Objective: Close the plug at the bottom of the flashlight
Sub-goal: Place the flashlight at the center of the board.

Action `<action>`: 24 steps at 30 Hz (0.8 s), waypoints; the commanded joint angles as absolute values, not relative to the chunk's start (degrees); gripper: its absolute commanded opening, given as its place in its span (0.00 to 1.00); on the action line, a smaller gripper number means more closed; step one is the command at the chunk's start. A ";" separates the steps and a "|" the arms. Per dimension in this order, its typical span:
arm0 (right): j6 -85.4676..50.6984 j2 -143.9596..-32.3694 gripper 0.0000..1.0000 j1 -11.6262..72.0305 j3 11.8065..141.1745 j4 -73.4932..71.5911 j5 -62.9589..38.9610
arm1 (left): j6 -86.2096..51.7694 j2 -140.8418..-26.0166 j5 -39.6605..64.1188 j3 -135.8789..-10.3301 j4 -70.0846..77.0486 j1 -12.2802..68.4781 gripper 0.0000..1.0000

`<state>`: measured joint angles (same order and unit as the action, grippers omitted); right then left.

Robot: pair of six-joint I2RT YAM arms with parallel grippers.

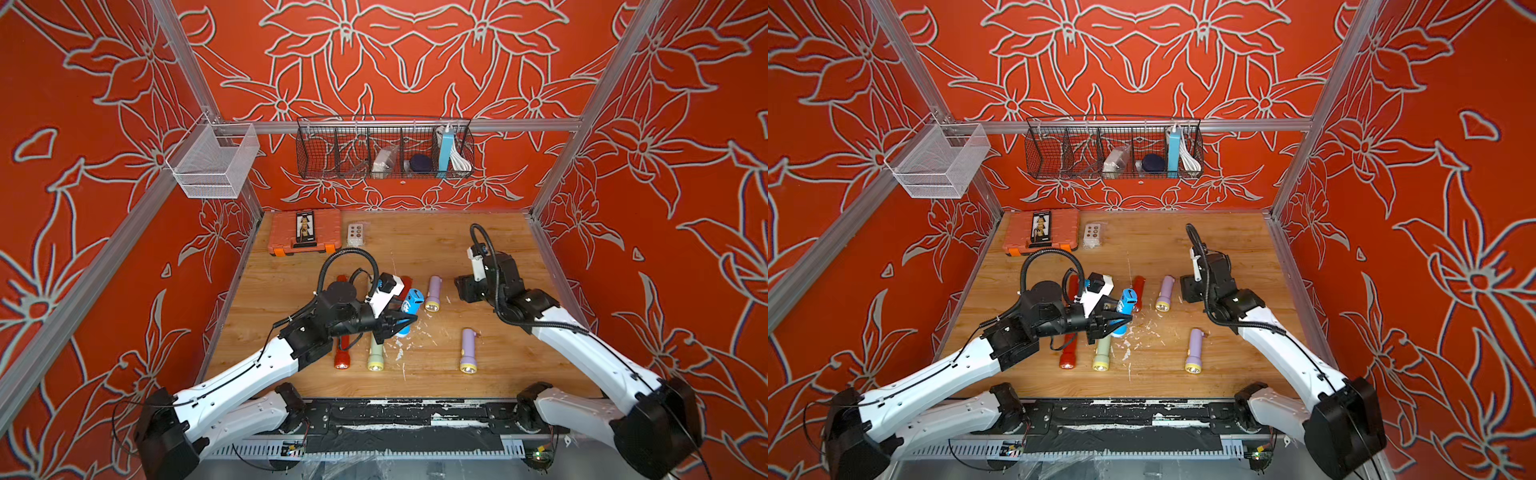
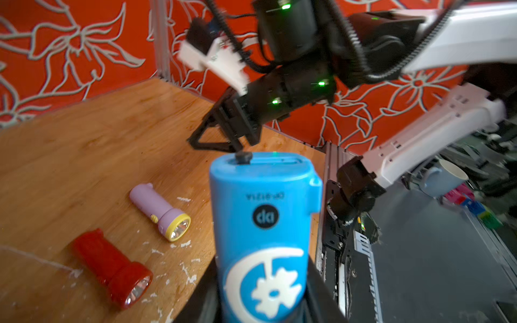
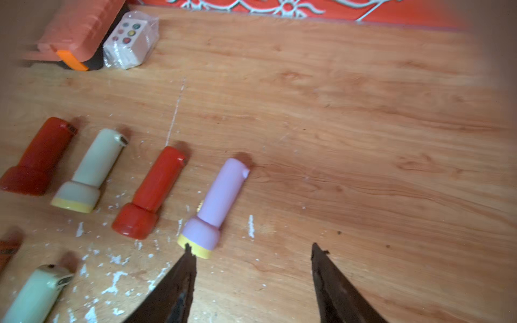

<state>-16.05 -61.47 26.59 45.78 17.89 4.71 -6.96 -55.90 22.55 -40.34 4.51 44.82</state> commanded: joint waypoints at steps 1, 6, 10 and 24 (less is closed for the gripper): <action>-18.16 -57.19 0.72 25.38 43.66 15.63 11.97 | -19.17 -59.29 8.46 -42.06 2.12 47.02 0.00; -16.17 -54.34 0.75 23.71 41.98 17.15 12.74 | -28.69 -63.89 -3.07 -45.07 -5.59 52.81 0.00; -15.37 -53.42 0.77 22.79 41.27 17.84 13.28 | -37.16 -67.99 -10.05 -48.61 -13.87 56.14 0.00; -18.01 -48.24 0.98 21.60 39.10 18.21 9.20 | -53.73 -81.20 -13.38 -53.07 -25.44 60.69 0.00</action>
<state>-16.56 -49.87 21.98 40.29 17.78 10.15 -49.65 -79.75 -11.35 -51.13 -22.85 60.20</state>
